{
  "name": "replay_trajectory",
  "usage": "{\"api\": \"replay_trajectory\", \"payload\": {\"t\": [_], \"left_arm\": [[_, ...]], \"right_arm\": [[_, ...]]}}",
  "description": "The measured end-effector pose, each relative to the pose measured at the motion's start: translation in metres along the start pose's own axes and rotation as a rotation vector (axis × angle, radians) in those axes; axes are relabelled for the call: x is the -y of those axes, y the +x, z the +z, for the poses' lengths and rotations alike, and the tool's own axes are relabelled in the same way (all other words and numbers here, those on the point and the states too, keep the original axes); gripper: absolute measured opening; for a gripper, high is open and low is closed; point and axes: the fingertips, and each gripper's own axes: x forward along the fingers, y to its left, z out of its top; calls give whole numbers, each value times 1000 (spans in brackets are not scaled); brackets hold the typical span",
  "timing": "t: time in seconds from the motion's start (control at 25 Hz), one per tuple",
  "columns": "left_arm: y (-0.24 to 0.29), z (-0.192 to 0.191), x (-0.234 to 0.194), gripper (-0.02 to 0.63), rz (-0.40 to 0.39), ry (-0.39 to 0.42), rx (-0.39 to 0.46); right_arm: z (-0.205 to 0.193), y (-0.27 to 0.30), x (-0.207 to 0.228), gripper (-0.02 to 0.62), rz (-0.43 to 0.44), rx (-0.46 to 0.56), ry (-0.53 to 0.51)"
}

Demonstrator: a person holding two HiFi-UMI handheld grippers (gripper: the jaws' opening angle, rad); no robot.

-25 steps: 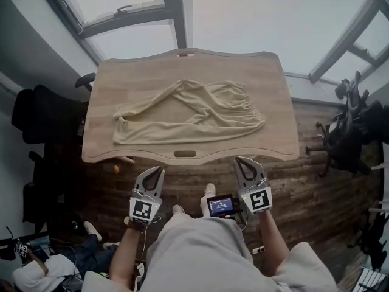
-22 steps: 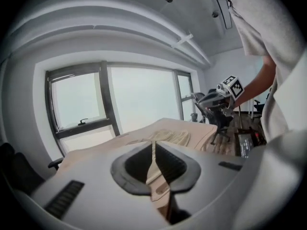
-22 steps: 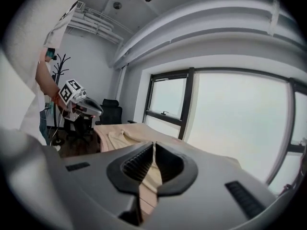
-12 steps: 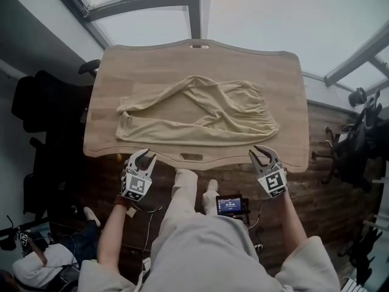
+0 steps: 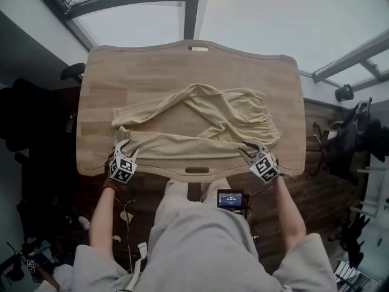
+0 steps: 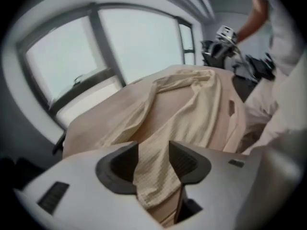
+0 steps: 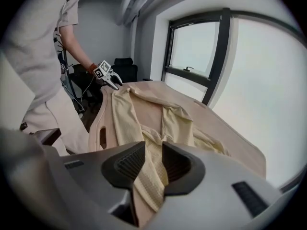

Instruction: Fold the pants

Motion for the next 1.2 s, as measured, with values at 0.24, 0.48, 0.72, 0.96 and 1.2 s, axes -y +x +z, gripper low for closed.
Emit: {"api": "replay_trajectory", "payload": {"t": [0.24, 0.48, 0.72, 0.96, 1.2], "left_arm": [[7, -93, -61, 222, 207, -662, -78], [20, -114, -41, 220, 205, -676, -180], [17, -126, -32, 56, 136, -685, -214], [-33, -172, 7, 75, -17, -642, -300], [-30, -118, -89, 169, 107, -533, -114]], "right_arm": [[32, 78, -15, 120, 126, 13, 68], [46, 146, -50, 120, 321, -20, 11], [53, 160, -52, 120, 368, -50, -35], [65, 158, -22, 120, 324, -33, -35], [92, 184, 62, 150, 182, -20, -60]]}}
